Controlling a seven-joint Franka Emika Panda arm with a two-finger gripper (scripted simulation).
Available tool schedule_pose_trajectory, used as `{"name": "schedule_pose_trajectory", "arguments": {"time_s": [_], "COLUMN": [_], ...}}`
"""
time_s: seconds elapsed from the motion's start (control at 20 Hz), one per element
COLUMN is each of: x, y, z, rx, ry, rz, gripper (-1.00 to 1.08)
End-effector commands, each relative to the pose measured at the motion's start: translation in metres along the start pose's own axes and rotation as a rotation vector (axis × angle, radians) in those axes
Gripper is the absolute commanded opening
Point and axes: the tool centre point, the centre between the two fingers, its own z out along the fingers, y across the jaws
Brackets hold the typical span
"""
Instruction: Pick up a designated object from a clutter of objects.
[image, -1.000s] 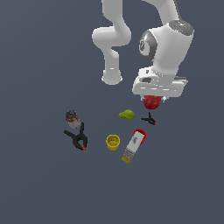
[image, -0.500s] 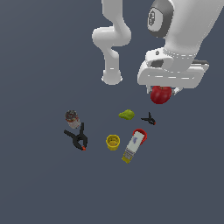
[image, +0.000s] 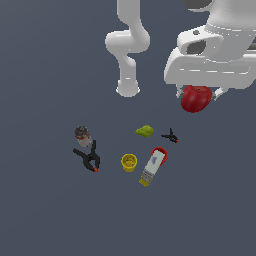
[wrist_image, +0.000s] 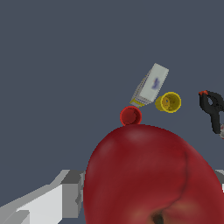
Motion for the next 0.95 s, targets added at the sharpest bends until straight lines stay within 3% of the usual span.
{"name": "schedule_pose_trajectory", "arguments": {"time_s": [0.0,0.9], "x": [0.008,0.033], "y": [-0.001,-0.006], "z": [-0.016,-0.059], "rx": [0.000,0.000], "ry": [0.002,0.002], "rz": [0.000,0.001], "gripper": [-1.00,-1.00]}}
